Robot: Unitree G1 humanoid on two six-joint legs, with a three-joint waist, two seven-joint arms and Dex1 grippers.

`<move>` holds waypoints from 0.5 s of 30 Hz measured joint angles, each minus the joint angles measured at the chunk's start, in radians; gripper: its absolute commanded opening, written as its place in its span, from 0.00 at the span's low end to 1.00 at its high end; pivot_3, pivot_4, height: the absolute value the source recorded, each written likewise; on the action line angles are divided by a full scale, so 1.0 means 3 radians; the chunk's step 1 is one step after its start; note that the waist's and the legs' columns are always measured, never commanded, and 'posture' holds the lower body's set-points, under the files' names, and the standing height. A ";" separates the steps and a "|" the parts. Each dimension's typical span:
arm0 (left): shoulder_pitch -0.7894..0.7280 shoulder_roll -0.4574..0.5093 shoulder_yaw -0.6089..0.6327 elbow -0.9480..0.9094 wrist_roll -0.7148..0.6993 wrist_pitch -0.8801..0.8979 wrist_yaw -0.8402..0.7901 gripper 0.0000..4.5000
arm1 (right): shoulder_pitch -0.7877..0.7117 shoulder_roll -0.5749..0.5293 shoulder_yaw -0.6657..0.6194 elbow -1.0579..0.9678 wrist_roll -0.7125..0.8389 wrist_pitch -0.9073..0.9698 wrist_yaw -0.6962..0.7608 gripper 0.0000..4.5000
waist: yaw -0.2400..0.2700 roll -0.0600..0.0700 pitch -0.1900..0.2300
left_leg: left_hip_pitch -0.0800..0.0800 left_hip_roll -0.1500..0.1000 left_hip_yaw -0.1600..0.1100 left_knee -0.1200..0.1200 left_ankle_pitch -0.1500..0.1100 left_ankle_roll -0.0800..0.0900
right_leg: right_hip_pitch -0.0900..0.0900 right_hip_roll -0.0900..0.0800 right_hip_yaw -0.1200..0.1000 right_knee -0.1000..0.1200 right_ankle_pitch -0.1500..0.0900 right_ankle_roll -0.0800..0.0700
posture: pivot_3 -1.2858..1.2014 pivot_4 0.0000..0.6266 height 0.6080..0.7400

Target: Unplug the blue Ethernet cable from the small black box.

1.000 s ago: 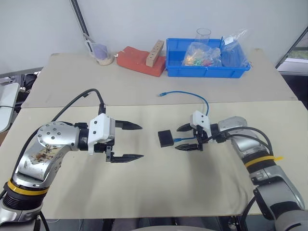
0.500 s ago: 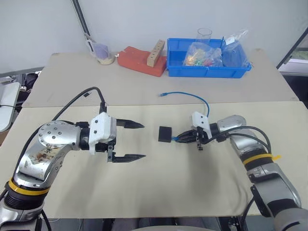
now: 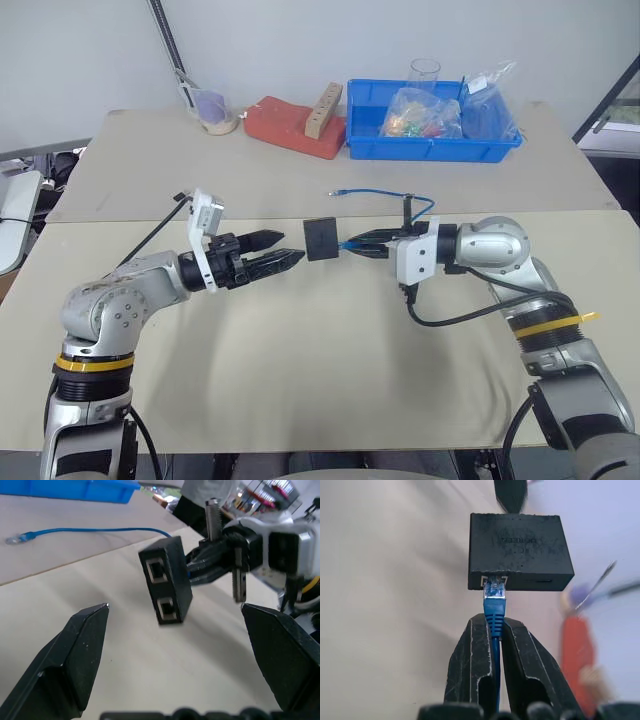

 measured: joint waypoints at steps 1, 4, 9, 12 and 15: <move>-0.0027 -0.0018 -0.0033 0.0017 0.0018 -0.0009 -0.0005 1.00 | -0.0025 0.0002 0.0027 -0.0021 -0.0040 -0.0071 -0.0041 0.00 | -0.0003 0.0000 0.0000 | 0.0000 0.0000 0.0000 0.0000 0.0000 0.0000 | 0.0000 0.0000 0.0000 0.0000 0.0000 0.0000 | 0.52 0.24 1.00; -0.0061 -0.0050 -0.0123 0.0094 0.0095 -0.0026 -0.0030 1.00 | -0.0031 0.0014 0.0070 -0.0060 -0.0109 -0.0177 -0.0141 0.00 | -0.0007 0.0000 0.0000 | 0.0000 0.0001 0.0000 0.0000 0.0000 0.0000 | 0.0000 0.0001 0.0000 0.0001 0.0000 0.0000 | 0.52 0.24 1.00; -0.0070 -0.0123 -0.0155 0.0137 0.0102 -0.0082 -0.0104 0.71 | -0.0068 0.0012 0.0082 -0.0060 -0.0132 -0.0224 -0.0231 0.00 | -0.0008 0.0000 0.0000 | 0.0000 0.0001 0.0000 0.0000 0.0000 -0.0001 | 0.0000 0.0001 0.0000 0.0000 0.0000 0.0000 | 0.52 0.24 1.00; -0.0076 -0.0128 -0.0159 0.0137 0.0097 -0.0085 -0.0160 0.38 | -0.0136 -0.0001 0.0085 -0.0057 -0.0132 -0.0238 -0.0236 0.00 | -0.0008 0.0000 0.0000 | 0.0001 0.0001 0.0000 -0.0001 0.0000 -0.0001 | 0.0000 0.0001 0.0000 0.0000 0.0000 0.0000 | 0.52 0.24 1.00; -0.0087 -0.0138 -0.0169 0.0133 0.0077 -0.0085 -0.0235 0.12 | -0.0148 -0.0036 0.0089 -0.0024 -0.0128 -0.0241 -0.0235 0.00 | -0.0003 0.0000 0.0000 | 0.0000 0.0000 0.0000 0.0000 0.0000 -0.0001 | 0.0001 0.0000 0.0001 0.0000 0.0000 0.0000 | 0.52 0.24 1.00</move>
